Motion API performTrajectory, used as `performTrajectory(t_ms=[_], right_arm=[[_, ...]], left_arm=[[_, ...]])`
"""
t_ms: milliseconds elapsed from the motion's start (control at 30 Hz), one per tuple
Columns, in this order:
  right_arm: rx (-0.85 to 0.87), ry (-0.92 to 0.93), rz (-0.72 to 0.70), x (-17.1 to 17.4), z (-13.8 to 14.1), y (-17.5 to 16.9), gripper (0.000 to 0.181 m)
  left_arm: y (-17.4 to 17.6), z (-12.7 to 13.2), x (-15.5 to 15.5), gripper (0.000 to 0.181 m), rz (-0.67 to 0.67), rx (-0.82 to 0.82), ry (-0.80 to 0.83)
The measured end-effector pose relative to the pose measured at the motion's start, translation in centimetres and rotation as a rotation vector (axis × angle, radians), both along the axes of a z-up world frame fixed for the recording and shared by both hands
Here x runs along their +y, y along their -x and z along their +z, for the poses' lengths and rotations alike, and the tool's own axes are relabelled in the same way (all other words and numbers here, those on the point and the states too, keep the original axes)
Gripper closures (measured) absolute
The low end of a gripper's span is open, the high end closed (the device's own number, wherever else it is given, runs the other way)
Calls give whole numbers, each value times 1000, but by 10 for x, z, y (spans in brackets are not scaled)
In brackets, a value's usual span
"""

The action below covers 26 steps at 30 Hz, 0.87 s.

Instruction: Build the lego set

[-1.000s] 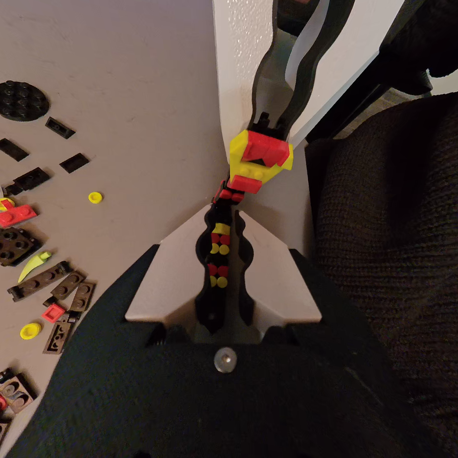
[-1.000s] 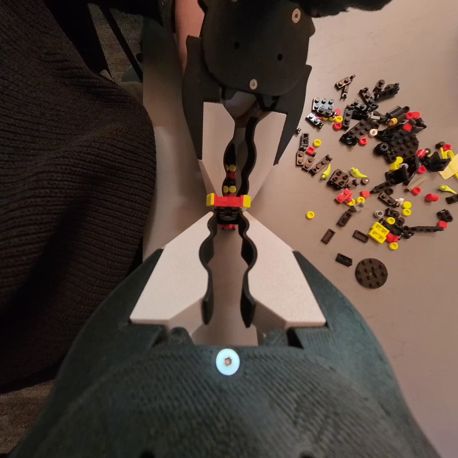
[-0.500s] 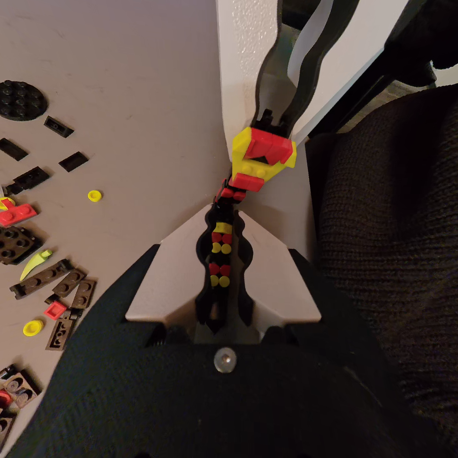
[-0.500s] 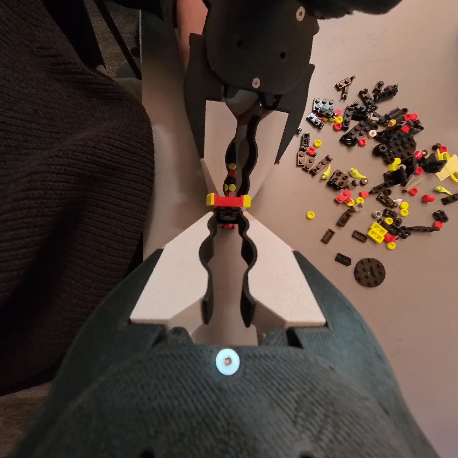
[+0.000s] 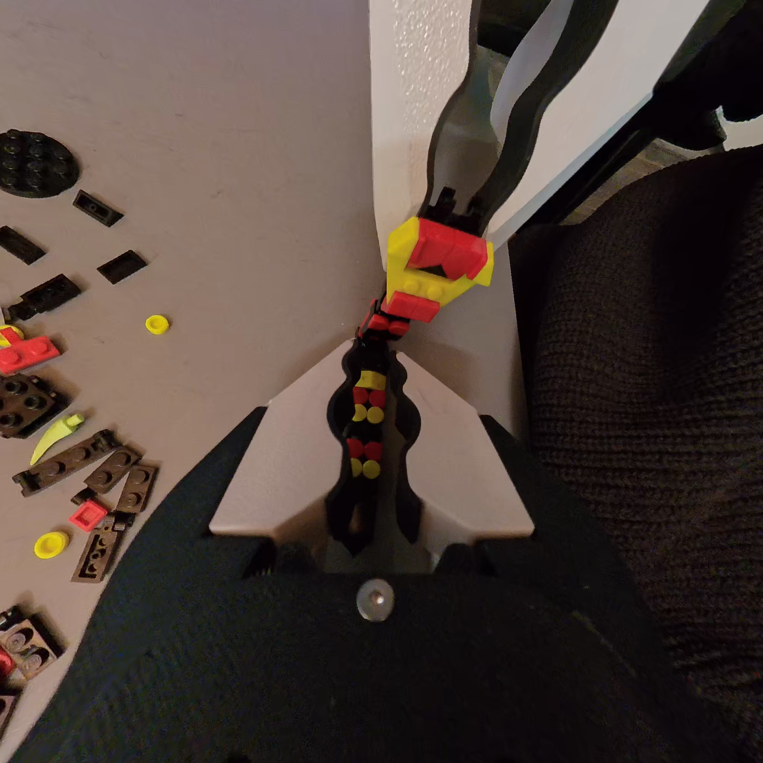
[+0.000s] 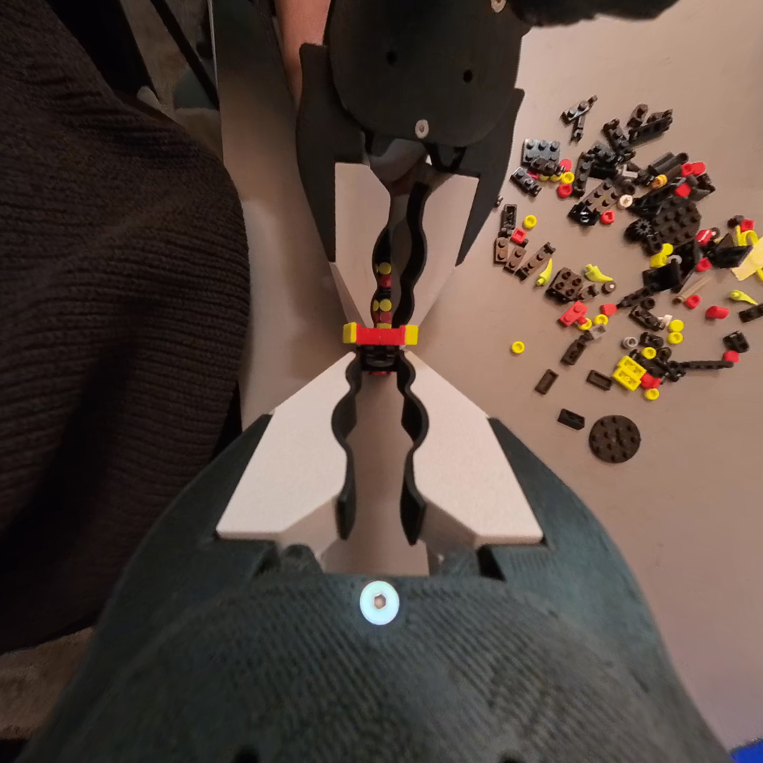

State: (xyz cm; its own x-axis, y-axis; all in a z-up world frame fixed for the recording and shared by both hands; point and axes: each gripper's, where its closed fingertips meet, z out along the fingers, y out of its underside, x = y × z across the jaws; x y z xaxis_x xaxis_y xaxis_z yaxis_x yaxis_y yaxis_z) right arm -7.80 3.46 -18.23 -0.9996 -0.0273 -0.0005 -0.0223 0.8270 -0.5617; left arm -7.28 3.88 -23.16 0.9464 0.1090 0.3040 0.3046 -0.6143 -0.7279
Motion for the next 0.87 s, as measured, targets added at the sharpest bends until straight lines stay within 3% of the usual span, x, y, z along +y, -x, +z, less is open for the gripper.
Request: performTrajectory(t_ms=[333,600,867], right_arm=[[18,-116,-17,-1,-1,0,166],[-94,-193,126,-2,-3,0,166],[-151,-147,157,0,-3,2,166]], left_arm=[[0,0,0,171,1,7,1],[-1,0,3,170,1,6,0],[-1,0,3,170,3,-14,-5]])
